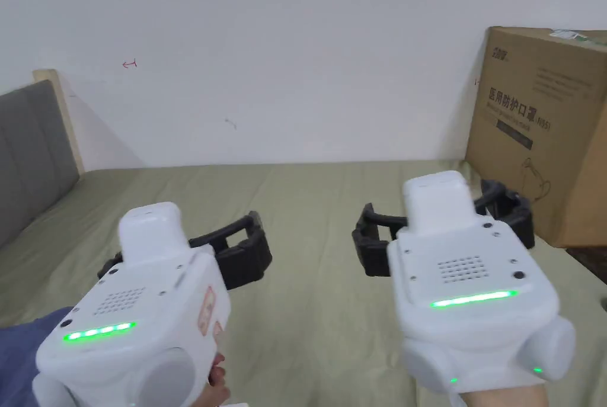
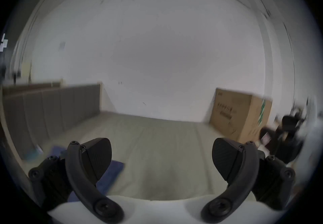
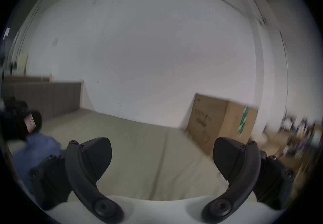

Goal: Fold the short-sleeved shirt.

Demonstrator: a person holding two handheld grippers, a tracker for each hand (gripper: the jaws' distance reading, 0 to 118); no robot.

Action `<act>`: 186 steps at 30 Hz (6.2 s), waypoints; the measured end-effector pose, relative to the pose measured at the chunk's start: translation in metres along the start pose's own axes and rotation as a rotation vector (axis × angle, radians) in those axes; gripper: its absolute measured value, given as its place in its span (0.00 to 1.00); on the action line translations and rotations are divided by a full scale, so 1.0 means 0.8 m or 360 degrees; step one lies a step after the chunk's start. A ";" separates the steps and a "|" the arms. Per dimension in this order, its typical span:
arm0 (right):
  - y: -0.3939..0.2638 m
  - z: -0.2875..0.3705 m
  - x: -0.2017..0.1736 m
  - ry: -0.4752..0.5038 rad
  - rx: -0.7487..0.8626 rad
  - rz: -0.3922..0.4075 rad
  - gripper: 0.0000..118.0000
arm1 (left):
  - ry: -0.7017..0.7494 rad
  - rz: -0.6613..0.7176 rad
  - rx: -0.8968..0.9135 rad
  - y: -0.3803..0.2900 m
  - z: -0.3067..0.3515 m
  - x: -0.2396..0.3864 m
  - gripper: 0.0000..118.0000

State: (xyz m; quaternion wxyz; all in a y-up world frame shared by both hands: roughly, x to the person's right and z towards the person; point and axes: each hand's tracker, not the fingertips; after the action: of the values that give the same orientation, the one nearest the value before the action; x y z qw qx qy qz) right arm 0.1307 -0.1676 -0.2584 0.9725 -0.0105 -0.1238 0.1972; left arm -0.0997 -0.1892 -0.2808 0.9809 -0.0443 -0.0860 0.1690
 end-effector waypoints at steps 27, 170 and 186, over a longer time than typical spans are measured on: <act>-0.053 -0.024 0.077 0.0027 -0.0294 -0.0892 0.98 | 0.0134 -0.0568 -0.0004 0.003 -0.010 0.040 0.99; -0.136 -0.056 0.111 0.0182 -0.0741 -0.0742 0.01 | -0.0437 -0.0219 -0.1442 -0.152 -0.209 0.093 0.31; -0.175 -0.110 0.050 0.0347 -0.0891 -0.0697 0.01 | 0.0165 -0.0216 -0.1429 -0.157 -0.298 -0.088 0.77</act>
State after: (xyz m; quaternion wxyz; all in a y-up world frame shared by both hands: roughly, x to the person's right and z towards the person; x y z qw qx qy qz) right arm 0.2410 -0.2785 -0.3249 0.9585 -0.2703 -0.0681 -0.0594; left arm -0.0803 -0.3450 -0.5111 0.8763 -0.4678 -0.1043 0.0478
